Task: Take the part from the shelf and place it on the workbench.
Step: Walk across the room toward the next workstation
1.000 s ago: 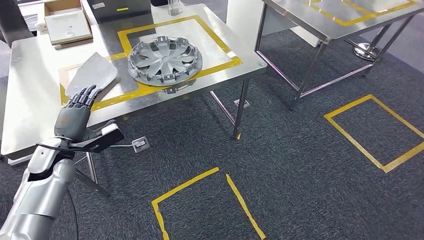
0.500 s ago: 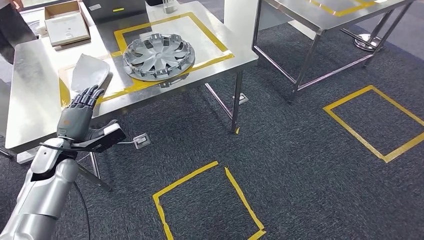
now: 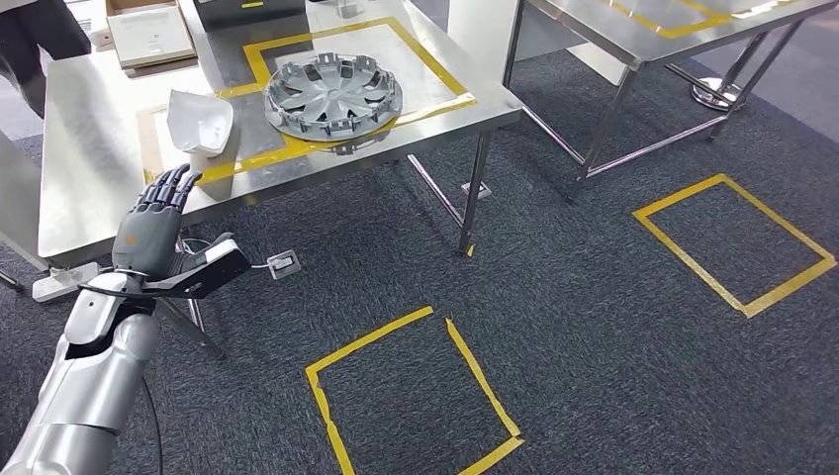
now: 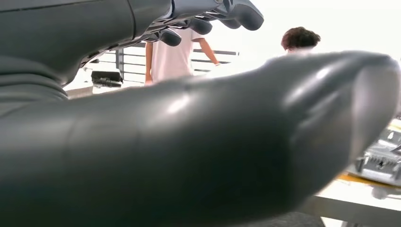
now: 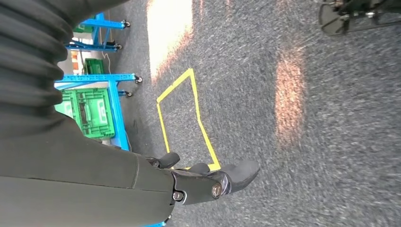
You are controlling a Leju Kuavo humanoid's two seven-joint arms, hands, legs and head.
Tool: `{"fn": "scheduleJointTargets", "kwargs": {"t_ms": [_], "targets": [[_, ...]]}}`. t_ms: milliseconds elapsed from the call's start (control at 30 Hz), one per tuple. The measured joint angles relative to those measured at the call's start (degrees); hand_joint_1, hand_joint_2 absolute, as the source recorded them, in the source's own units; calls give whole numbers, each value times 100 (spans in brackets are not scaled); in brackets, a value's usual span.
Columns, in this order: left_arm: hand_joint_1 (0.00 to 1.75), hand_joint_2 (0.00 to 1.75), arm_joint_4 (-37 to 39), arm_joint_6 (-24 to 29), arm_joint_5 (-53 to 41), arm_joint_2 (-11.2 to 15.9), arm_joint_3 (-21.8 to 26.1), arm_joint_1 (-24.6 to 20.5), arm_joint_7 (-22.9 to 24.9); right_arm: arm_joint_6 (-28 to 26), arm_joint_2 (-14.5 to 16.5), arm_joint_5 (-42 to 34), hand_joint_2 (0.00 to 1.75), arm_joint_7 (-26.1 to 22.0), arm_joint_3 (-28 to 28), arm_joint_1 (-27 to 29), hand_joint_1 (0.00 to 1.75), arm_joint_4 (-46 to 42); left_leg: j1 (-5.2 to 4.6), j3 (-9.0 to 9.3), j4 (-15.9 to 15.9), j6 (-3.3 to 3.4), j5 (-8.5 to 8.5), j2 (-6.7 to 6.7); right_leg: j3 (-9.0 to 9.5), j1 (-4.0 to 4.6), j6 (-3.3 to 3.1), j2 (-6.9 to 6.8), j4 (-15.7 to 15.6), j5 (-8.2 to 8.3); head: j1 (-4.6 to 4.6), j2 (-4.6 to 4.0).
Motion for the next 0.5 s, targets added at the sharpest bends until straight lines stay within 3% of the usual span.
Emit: {"fn": "scheduleJointTargets", "kwargs": {"t_ms": [67, 133, 167, 200, 333, 500], "targets": [[0, 175, -79, 68, 37, -32, 47, 53, -34, -1, -1, -14, 175, 1, 0, -3, 0, 0, -18, -54, 5, -10, 49, -6, 470, 30, -81, 8, -638, 245, 1, 0], [0, 175, -163, 135, 28, -60, 79, 96, -3, -2, -9, -31, 175, -2, 0, -12, 0, -1, -30, -83, 1, -47, 93, -4, 923, 78, -181, 6, -1350, 373, -2, 0], [0, 175, -197, 162, 9, -72, 91, 116, 33, -2, -13, -37, 175, -5, 0, -15, 0, -2, -27, -90, -2, -73, 110, -1, 1018, 102, -215, 4, -1531, 373, 4, 0], [0, 175, -228, 179, -18, -81, 101, 143, 71, -2, -16, -41, 175, -3, 0, -15, 0, -2, -26, -96, -5, -99, 123, 2, 1033, 112, -226, 1, -1592, 371, 7, -1], [0, 175, -301, 192, -109, -112, 110, 227, 125, 35, -15, -48, 175, 17, -2, -2, 0, -2, -31, -103, -54, -97, 168, 9, 1007, 109, -192, -2, -1653, 426, 16, 0], [0, 175, -291, 185, -141, -133, 111, 241, 143, 103, -16, -94, 175, 16, 12, 5, 0, -2, -25, -103, -107, -174, 239, 9, 971, 115, -248, -2, -1643, 462, 16, 0]]}}
